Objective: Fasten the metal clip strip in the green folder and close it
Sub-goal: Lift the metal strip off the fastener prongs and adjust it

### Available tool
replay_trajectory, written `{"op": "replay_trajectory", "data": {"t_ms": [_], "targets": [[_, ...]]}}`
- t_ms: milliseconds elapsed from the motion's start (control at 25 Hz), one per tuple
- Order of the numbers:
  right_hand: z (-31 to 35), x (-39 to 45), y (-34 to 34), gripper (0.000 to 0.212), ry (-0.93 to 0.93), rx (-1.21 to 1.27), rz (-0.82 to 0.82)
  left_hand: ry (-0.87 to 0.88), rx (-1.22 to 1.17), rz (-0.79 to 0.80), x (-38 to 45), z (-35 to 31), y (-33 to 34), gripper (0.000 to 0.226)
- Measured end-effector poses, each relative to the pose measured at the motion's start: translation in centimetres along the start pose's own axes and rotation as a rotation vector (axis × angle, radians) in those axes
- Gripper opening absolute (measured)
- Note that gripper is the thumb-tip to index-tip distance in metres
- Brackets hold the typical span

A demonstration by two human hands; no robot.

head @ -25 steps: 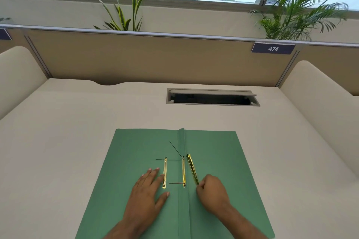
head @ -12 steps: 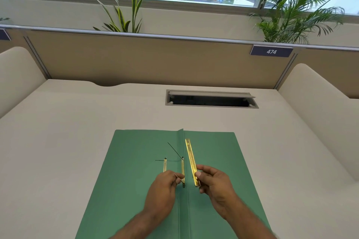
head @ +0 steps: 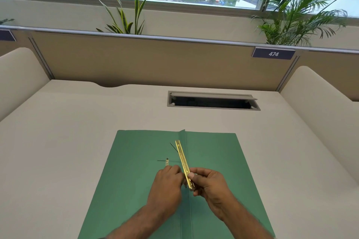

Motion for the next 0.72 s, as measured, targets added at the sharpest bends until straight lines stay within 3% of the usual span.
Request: {"op": "replay_trajectory", "data": {"t_ms": [400, 720], "targets": [[-0.6, 0.2, 0.0, 0.010, 0.030, -0.079, 0.023, 0.034, -0.036, 0.005, -0.1, -0.3, 0.1, 0.020], [-2.1, 0.2, -0.2, 0.010, 0.046, -0.218, -0.012, -0.413, -0.915, 0.251, 0.0, 4.2, 2.1, 0.026]]}}
Point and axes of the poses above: each hand's wrist, its own x-axis towards the middle knuckle, its own y-axis out of the palm, z = x × y, the point moved 10 cm from there along x, towards the middle knuckle, and after that the axes turned 8 degrees about -y, right-handed, at the moved point
